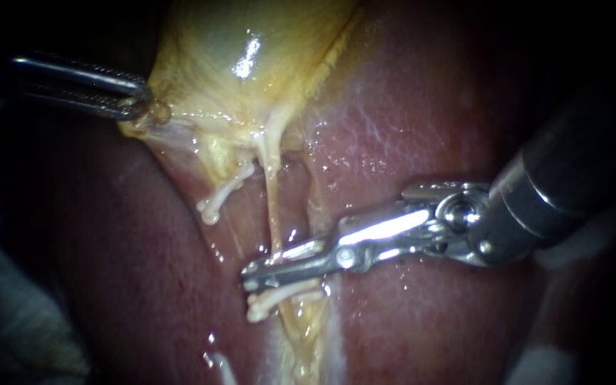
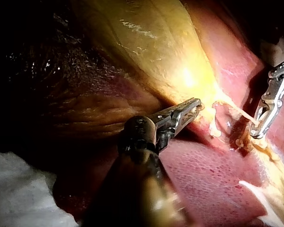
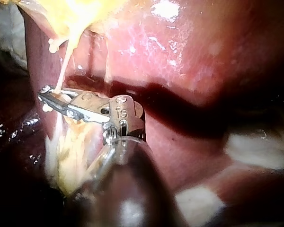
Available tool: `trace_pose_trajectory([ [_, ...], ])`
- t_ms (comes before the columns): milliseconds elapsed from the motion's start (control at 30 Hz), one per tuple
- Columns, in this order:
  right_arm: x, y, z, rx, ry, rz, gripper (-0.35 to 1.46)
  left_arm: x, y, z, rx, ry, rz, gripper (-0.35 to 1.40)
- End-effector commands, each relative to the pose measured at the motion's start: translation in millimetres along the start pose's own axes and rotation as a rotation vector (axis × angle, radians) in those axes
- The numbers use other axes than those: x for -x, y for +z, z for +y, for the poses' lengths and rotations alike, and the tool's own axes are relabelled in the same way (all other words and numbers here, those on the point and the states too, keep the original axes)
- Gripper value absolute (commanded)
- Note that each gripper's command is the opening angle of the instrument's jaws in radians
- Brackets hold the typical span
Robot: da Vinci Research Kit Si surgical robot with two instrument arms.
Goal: Going back second clip right tube
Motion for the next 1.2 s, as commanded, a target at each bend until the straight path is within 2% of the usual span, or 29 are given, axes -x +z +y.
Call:
trace_pose_trajectory([
  [33,0.0,0.0,0.0,0.0,0.0,0.0,-0.35,0.0,0.0,0.0,0.0,0.0,0.0,-0.35],
  [67,0.0,0.1,0.0,0.001,0.0,0.0,-0.27,0.0,0.0,0.0,0.0,0.0,0.0,-0.35],
  [133,0.0,0.4,0.3,0.004,0.004,0.003,0.03,0.0,0.0,0.0,0.0,0.0,0.0,-0.35],
  [200,0.2,0.9,1.0,0.014,-0.059,0.01,0.24,0.0,0.0,0.0,0.0,0.0,0.0,-0.35],
  [267,0.5,1.3,1.8,0.033,-0.105,0.018,0.35,0.0,0.0,-0.1,0.0,0.0,0.0,-0.35],
  [500,1.8,1.4,5.6,0.086,-0.23,0.043,0.46,0.0,0.1,-0.2,0.0,0.0,0.0,-0.35],
  [633,1.6,0.7,6.8,0.148,-0.275,0.093,0.48,0.1,0.1,-0.3,0.0,0.001,0.0,-0.35],
  [800,1.6,-0.2,7.2,0.184,-0.288,0.121,0.48,0.1,0.1,-0.4,0.0,0.001,0.0,-0.35],
  [967,1.8,-0.8,7.2,0.183,-0.323,0.108,0.47,0.1,0.1,-0.4,0.0,0.001,0.0,-0.35],
  [1033,1.9,-1.2,6.8,0.183,-0.375,0.096,0.48,0.1,0.1,-0.4,0.0,0.001,0.0,-0.35],
  [1133,2.3,-2.5,5.2,0.187,-0.505,0.064,0.48,0.2,0.0,-0.4,0.0,0.001,0.0,-0.35],
  [1200,2.4,-3.8,3.9,0.197,-0.585,0.026,0.48,0.2,-0.1,-0.4,0.001,0.001,0.0,-0.35],
])
